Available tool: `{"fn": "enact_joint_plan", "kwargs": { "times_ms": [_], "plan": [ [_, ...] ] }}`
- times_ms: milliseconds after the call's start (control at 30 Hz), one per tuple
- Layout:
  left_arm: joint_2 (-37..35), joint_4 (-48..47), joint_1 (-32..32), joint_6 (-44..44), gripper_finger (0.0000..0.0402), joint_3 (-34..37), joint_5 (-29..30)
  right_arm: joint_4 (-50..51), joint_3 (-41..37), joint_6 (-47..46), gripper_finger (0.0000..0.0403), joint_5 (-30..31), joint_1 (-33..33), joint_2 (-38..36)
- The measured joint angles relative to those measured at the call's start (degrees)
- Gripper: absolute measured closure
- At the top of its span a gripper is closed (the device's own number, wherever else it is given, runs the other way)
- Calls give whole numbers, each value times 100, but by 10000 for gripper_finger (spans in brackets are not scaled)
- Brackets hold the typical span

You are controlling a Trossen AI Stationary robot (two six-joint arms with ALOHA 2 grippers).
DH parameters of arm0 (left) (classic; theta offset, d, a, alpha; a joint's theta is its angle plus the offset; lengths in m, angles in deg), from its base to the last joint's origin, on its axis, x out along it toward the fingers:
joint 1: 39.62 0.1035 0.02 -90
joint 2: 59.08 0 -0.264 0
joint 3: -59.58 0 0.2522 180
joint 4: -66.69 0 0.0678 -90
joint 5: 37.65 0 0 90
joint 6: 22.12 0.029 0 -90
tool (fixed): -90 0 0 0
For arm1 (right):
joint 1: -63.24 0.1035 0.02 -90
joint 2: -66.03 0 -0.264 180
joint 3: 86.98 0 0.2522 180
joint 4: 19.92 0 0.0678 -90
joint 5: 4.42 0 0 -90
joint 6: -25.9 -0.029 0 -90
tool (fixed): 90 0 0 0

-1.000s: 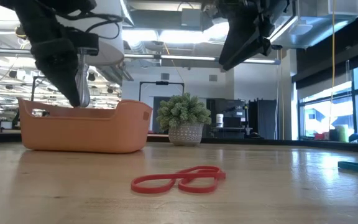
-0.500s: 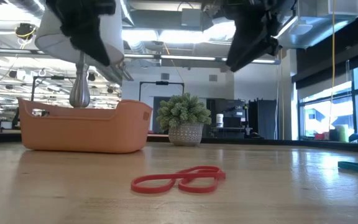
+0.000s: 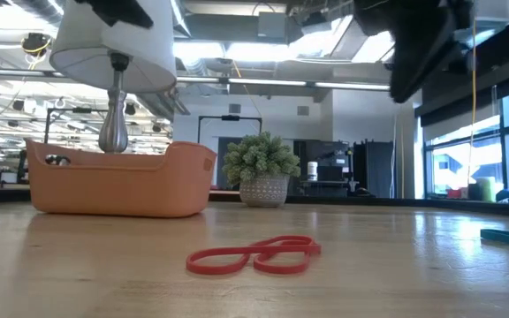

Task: Pick and place rubber bands into bin
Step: Put the blue rubber band into the orange bin

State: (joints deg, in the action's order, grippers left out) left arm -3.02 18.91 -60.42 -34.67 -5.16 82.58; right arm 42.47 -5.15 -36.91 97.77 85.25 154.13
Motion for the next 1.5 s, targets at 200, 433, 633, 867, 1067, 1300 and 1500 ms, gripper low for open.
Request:
{"fn": "enact_joint_plan", "kwargs": {
  "times_ms": [200, 433, 633, 867, 1067, 1300, 1500],
  "plan": [
    [-517, 614, -279, 605, 400, 255, -263, 12, 0, -1490, 397, -345, 518, 0],
    [-1344, 2334, -262, 887, 400, 1642, -880, 74, 0, -3176, 400, -405, 1150, 0],
    [-2095, 2582, -262, 884, 401, 2510, -895, 230, 0, -4251, 401, -1197, 1606, 186],
    [-2952, 2660, -262, 738, 401, 3173, -1233, -37, 0, -4516, 401, -2079, 1979, 839],
    [-3393, 2656, -262, 698, 401, 3352, -1349, -163, 0, -4138, 380, -2075, 2144, 1382],
    [-3487, 2658, -262, 561, 399, 3355, -1470, -229, 0, -3737, 335, -1931, 2171, 1812],
    [-3484, 2654, -262, 414, 400, 3355, -1492, -332, 0, -3717, 322, -1915, 2169, 2062]
  ]
}}
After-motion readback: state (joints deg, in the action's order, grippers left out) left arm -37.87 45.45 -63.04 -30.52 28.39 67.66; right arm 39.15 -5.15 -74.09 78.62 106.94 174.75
